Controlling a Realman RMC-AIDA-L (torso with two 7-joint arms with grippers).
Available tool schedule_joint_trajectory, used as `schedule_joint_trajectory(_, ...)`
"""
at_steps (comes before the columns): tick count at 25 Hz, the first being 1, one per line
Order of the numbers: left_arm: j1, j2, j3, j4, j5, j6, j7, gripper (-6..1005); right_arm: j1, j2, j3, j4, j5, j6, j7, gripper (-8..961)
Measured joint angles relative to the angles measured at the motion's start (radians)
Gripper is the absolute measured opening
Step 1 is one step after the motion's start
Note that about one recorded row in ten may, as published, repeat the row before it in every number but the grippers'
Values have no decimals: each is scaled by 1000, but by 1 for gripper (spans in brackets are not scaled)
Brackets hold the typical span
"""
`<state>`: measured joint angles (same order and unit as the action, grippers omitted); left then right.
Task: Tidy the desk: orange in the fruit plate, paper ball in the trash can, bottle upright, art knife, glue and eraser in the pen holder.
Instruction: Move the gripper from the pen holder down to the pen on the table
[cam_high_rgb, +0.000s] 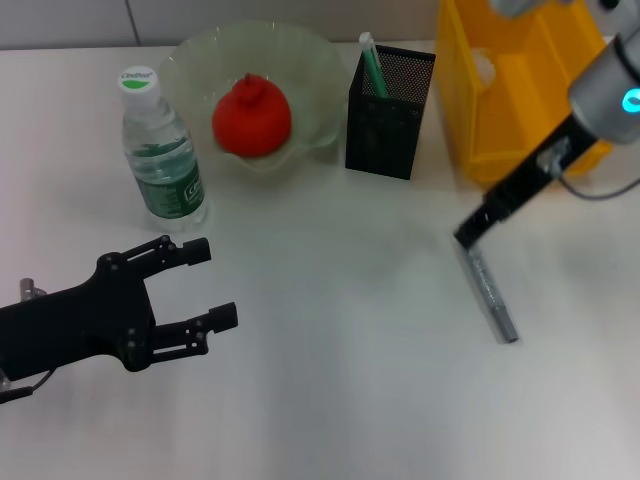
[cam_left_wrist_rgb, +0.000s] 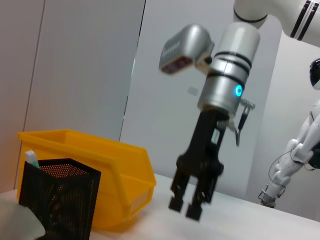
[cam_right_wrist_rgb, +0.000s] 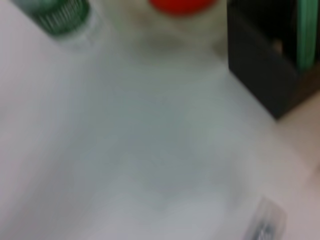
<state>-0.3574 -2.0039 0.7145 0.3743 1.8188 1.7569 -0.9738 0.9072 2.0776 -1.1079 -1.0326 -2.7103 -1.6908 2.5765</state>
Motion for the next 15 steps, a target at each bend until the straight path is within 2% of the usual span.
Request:
schedule_joint_trajectory(6, -4, -2, 0, 0, 1, -1, 3, 844, 4, 3, -113, 103, -16, 79, 35, 628)
schedule_joint_trajectory(15, -9, -10, 0, 0, 1, -7, 6, 844, 6, 7, -170, 177, -15, 166, 50, 627)
